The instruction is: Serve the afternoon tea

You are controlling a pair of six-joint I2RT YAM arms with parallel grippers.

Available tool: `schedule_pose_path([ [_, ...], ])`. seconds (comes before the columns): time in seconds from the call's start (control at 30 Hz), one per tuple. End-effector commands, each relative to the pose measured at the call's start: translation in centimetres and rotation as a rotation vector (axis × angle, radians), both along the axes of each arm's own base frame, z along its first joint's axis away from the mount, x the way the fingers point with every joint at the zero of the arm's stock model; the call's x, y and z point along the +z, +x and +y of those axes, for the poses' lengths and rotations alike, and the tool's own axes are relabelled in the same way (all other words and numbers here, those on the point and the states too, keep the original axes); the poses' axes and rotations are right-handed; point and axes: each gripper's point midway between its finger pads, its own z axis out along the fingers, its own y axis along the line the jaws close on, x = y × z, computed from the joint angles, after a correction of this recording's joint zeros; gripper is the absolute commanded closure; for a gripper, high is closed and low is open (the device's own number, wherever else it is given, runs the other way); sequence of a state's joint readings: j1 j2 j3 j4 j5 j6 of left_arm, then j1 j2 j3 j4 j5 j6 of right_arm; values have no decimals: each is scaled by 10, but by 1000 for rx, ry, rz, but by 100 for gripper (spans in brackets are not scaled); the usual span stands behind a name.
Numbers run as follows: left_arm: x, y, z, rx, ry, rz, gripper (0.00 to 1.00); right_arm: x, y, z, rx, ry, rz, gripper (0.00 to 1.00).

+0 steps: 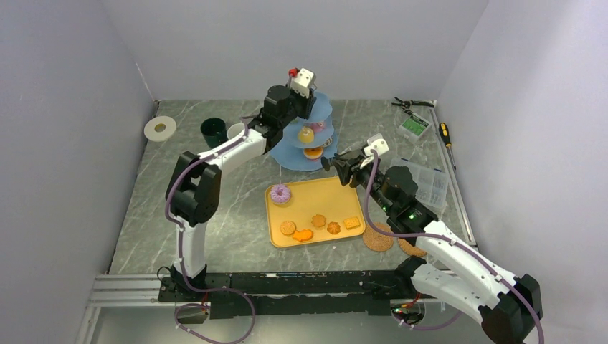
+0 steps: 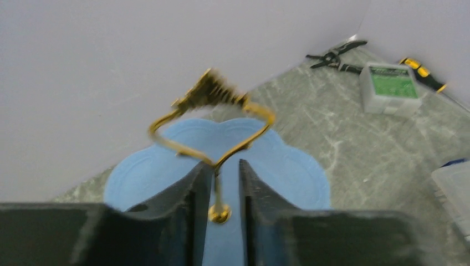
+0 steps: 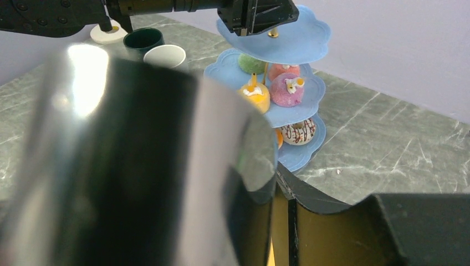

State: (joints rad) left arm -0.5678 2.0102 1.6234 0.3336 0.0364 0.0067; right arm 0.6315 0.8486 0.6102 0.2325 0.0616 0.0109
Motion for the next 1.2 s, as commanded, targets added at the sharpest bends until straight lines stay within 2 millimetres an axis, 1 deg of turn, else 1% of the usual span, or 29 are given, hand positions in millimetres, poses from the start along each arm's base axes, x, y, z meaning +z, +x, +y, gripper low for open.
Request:
schedule_pose_path([
  [0.0,75,-23,-5,-63,-133,-115,54,24,-1,-4,-9,44,-58,49],
  [0.03,74,-27,-7,-99,-136,-102,36,23,-1,-3,-9,43,-57,49],
  [0.07,73,-32,-9,-144,-138,-84,24,24,-1,-4,-9,44,-57,49],
  [0.13,70,-38,-7,-211,-150,-38,12,24,-1,-3,-6,44,-57,49],
  [0.17,69,-42,-5,-244,-153,-16,9,24,-2,-3,-6,45,-57,49],
  [0.27,64,-53,4,-361,-160,56,8,27,-3,-3,-2,49,-62,49],
  [0.3,63,-62,5,-444,-160,78,9,27,-4,-4,-3,52,-62,49],
  [0.4,59,-69,14,-564,-160,136,9,27,-5,-5,-2,56,-61,49],
  [0.47,56,-67,23,-612,-158,164,10,28,-6,-5,-3,57,-60,49],
  [0.53,58,-64,31,-665,-162,177,10,27,-6,-5,-3,58,-59,49],
  [0.57,57,-63,32,-699,-164,189,10,28,-7,-6,-3,59,-59,49],
  [0.63,62,-60,35,-762,-168,189,11,29,-7,-6,-4,63,-60,49],
  [0.77,57,-53,34,-897,-169,217,11,27,-7,-5,-1,64,-55,49],
  [0.8,63,-55,33,-942,-165,207,11,28,-7,-5,-1,67,-55,49],
  [1.0,59,-48,29,-1033,-146,166,13,30,-8,-5,1,68,-59,49],
  [1.07,60,-45,28,-1041,-141,151,17,31,-8,-5,4,67,-63,49],
  [1.17,58,-40,26,-1044,-135,130,28,32,-8,-3,13,71,-64,49],
])
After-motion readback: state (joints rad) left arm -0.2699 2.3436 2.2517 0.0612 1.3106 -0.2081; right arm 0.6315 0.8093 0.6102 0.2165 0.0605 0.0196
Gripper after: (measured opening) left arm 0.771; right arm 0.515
